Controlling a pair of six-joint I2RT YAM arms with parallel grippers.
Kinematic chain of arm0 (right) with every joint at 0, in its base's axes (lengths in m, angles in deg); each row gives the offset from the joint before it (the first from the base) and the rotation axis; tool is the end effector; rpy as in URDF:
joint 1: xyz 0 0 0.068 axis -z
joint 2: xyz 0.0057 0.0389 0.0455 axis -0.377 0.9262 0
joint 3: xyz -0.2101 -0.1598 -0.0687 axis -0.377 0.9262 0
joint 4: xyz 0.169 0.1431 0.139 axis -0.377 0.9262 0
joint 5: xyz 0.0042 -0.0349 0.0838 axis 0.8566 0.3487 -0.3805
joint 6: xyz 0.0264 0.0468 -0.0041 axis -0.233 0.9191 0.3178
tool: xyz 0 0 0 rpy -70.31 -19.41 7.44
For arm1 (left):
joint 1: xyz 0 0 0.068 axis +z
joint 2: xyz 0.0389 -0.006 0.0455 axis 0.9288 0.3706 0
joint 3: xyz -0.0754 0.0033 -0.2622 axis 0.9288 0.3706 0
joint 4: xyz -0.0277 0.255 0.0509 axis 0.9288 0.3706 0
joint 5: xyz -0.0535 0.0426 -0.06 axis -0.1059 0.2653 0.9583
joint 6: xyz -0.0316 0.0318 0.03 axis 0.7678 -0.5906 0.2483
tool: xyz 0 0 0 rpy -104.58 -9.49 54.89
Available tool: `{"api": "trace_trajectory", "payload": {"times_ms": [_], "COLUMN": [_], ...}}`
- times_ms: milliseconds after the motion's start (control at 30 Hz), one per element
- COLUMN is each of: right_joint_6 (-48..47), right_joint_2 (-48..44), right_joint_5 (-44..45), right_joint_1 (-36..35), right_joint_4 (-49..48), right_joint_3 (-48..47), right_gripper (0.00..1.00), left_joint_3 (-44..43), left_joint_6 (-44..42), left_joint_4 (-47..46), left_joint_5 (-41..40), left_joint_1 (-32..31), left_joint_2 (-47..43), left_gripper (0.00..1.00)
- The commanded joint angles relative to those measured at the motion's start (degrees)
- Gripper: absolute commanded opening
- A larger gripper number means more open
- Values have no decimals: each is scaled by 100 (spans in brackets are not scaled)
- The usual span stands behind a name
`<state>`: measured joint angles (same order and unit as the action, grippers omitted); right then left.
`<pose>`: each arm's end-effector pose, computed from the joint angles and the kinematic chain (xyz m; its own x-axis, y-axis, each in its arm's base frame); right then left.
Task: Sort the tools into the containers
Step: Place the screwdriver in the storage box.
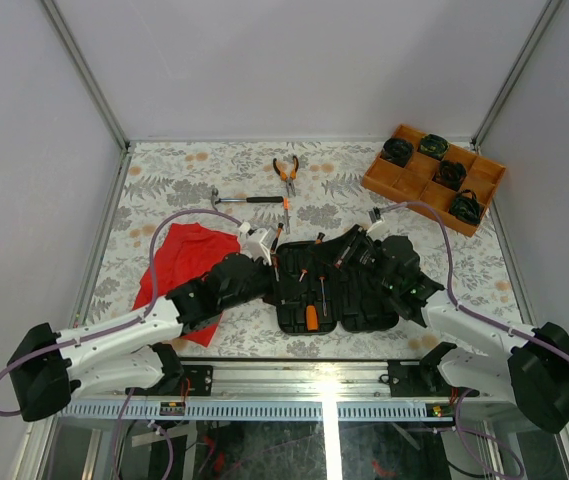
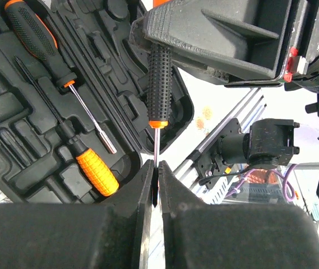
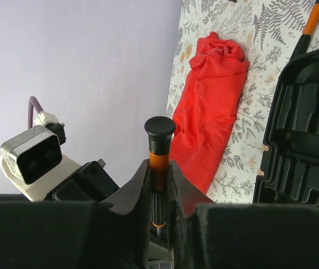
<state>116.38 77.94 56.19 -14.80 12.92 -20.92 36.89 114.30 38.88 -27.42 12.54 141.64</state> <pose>0.1860 0.1505 0.2431 -0.7461 0.5963 -0.2963 -0.2058 0.2167 0.9543 0.1298 -0.1928 0.2548 -0.7188 -0.1437 -0.6802 0.4886 0.5916 -0.6413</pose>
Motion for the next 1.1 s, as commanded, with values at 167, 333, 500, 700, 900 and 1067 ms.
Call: {"api": "trace_trajectory", "payload": {"times_ms": [167, 333, 500, 700, 900, 1067], "right_joint_6": [-1084, -2066, -2675, -2955, -3018, -3036], "right_joint_2": [-361, -736, -624, -405, -304, -200], "right_joint_5": [631, 1650, 2071, 1875, 1731, 1498], "right_joint_1": [21, 21, 21, 21, 21, 21], "right_joint_4": [1348, 2729, 3692, 4142, 4154, 4210], "right_joint_3": [-493, -938, -1332, -1441, -1427, -1498], "right_gripper": [0, 0, 0, 0, 0, 0], "left_joint_3": [27, 27, 36, -5, 124, 185], "left_joint_6": [38, -26, -53, -25, 209, 201], "left_joint_4": [-483, -109, 273, 1048, 1350, 1353], "left_joint_5": [53, -228, -295, -445, -951, -1171], "left_joint_1": [20, 52, 380, 1056, 1403, 1500], "left_joint_2": [62, -169, -276, 43, 443, 953], "left_gripper": [25, 44, 46, 44, 40, 40]}}
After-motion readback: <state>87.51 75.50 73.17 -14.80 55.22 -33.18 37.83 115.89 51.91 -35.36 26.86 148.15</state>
